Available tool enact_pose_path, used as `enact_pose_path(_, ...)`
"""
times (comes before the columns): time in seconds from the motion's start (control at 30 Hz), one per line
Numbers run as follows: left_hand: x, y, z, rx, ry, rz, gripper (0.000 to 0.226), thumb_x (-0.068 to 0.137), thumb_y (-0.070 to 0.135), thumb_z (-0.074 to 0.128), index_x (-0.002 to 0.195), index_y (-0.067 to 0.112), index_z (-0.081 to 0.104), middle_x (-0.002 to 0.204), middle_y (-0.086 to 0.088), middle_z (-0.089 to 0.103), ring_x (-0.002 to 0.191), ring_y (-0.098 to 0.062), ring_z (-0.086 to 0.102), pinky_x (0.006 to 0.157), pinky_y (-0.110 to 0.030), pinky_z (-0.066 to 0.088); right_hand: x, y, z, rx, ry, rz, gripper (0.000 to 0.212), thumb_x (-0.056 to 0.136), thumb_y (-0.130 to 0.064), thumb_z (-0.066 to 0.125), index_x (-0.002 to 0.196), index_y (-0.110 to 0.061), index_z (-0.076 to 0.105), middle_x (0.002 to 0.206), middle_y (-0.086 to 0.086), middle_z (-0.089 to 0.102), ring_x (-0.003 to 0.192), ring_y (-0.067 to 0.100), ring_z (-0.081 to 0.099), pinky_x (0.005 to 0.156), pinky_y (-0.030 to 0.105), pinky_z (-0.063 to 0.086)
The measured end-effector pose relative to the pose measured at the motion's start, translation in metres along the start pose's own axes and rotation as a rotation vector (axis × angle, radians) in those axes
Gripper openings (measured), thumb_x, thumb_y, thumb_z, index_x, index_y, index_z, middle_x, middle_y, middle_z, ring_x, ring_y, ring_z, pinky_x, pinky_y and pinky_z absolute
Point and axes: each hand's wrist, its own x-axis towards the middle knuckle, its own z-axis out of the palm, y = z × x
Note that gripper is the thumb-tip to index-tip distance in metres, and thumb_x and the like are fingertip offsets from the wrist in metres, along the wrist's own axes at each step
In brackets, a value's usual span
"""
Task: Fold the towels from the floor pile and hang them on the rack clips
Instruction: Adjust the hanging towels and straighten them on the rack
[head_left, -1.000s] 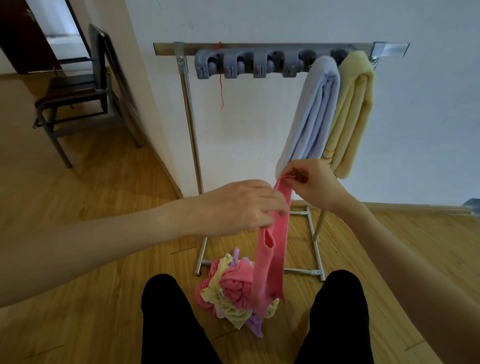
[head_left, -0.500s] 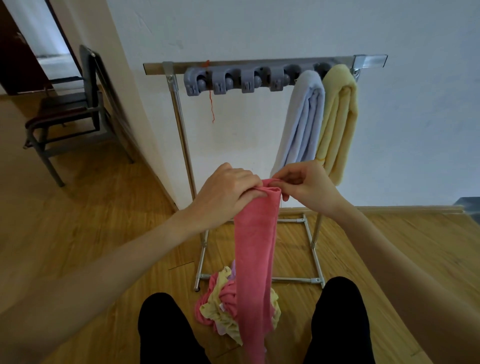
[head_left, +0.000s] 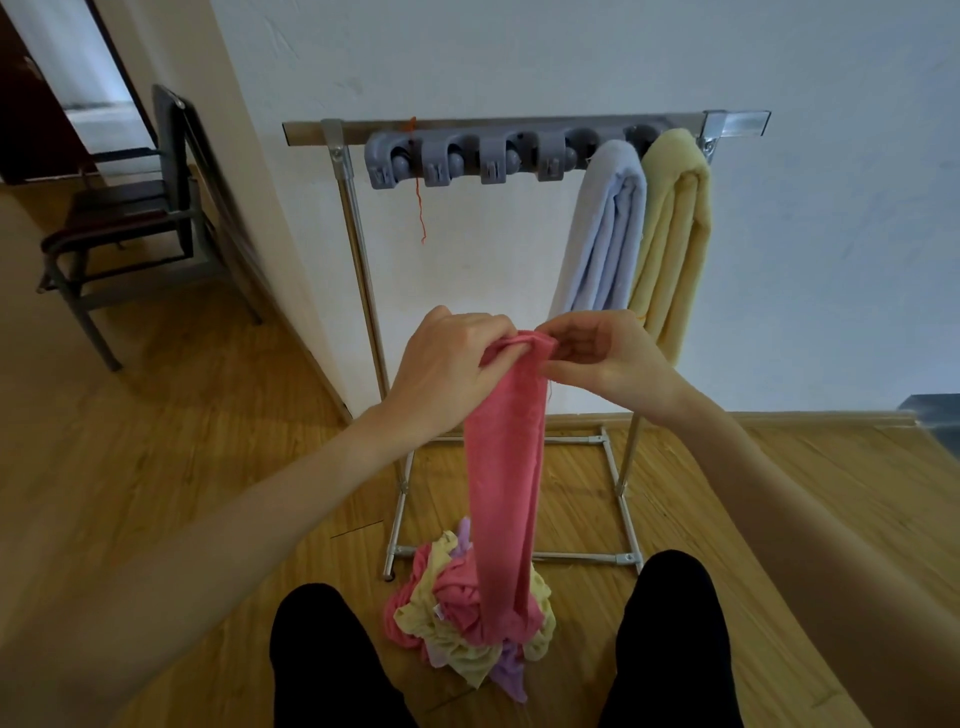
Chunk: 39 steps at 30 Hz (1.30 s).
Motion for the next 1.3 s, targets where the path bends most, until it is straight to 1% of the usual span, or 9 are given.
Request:
enact_pose_path(0.27,0.010,0.001,-0.006,0.027,-0.047,0.050,0.025,0.090,0.037,0.059,0.098,0.017,0.071,0.082,0.004,0.070,0.070,-0.009,0.060,0.079,-0.025,0.037,0.006,0.012,0.000,-0.258,0.228,-0.072,0.024,0.083,0.007,0.060,0.095,-0.011,0.070,0.082,-0.011,0.066,0.076,0.001,0.061,0.068,0.013,0.049)
enact_pose_path(0.43,0.004,0.002,-0.010,0.005,0.016,0.057,0.023,0.089,0.029,0.063,0.107,0.015,0.067,0.095,0.003,0.068,0.083,-0.009,0.060,0.083,-0.023,0.037,0.010,0.014,0.008,-0.143,0.305,0.001,0.023,0.085,0.007,0.055,0.092,-0.012,0.066,0.082,-0.007,0.064,0.077,0.011,0.061,0.070,0.025,0.053)
enact_pose_path(0.53,-0.012,-0.009,0.000,-0.093,0.079,-0.076,0.056,0.078,0.030,0.076,0.125,0.013,0.051,0.120,-0.002,0.053,0.102,-0.008,0.050,0.089,-0.017,0.040,0.014,0.016,0.010,-0.080,0.334,0.050,0.016,0.087,0.002,0.059,0.091,-0.012,0.065,0.083,-0.003,0.064,0.078,0.017,0.062,0.071,0.037,0.056)
enact_pose_path(0.63,-0.043,-0.028,0.022,-0.307,-0.090,-0.322,0.082,0.065,0.035,0.085,0.132,0.016,0.042,0.125,0.004,0.048,0.107,-0.003,0.048,0.089,-0.013,0.039,0.012,0.016,0.015,0.029,0.316,0.137,0.014,0.087,-0.001,0.060,0.090,-0.013,0.066,0.089,0.006,0.065,0.084,0.022,0.065,0.069,0.041,0.059)
enact_pose_path(0.77,-0.088,-0.051,0.067,-0.677,-0.377,-0.561,0.045,0.065,0.016,0.085,0.106,0.014,0.065,0.102,0.002,0.069,0.095,-0.014,0.065,0.085,-0.024,0.053,0.006,0.013,0.024,0.168,0.295,0.210,0.010,0.089,0.000,0.060,0.097,-0.002,0.065,0.091,0.009,0.065,0.082,0.021,0.066,0.067,0.035,0.059)
enact_pose_path(0.93,-0.119,-0.050,0.105,-0.874,-0.524,-0.748,0.039,0.075,0.020,0.078,0.112,0.009,0.068,0.107,-0.002,0.072,0.099,-0.015,0.068,0.087,-0.026,0.054,-0.001,0.007,0.021,0.381,0.374,0.246,0.012,0.088,0.003,0.058,0.098,0.000,0.064,0.078,0.008,0.066,0.072,0.021,0.064,0.066,0.035,0.057)
enact_pose_path(1.03,-0.128,-0.046,0.125,-0.903,-0.642,-0.890,0.038,0.080,0.022,0.074,0.116,0.011,0.065,0.108,0.001,0.069,0.102,-0.014,0.064,0.091,-0.027,0.051,-0.006,0.003,0.010,0.514,0.488,0.259,0.011,0.089,0.007,0.054,0.095,0.002,0.062,0.056,-0.005,0.060,0.050,0.008,0.056,0.053,0.022,0.050)
enact_pose_path(1.13,-0.132,-0.044,0.131,-0.938,-0.631,-0.948,0.033,0.086,0.021,0.067,0.117,0.009,0.063,0.105,0.004,0.067,0.101,-0.013,0.062,0.091,-0.026,0.049,-0.016,0.006,-0.004,0.625,0.673,0.296,0.013,0.088,0.009,0.053,0.087,0.000,0.062,0.049,-0.006,0.052,0.044,0.005,0.047,0.047,0.018,0.043)
enact_pose_path(1.3,-0.119,-0.050,0.117,-0.916,-0.496,-0.928,0.024,0.083,0.032,0.069,0.105,0.023,0.066,0.105,0.006,0.067,0.099,-0.007,0.060,0.095,-0.029,0.048,-0.041,0.055,-0.016,0.547,1.034,0.555,0.020,0.083,0.010,0.045,0.097,0.002,0.057,0.078,0.008,0.059,0.069,0.015,0.060,0.055,0.018,0.051)
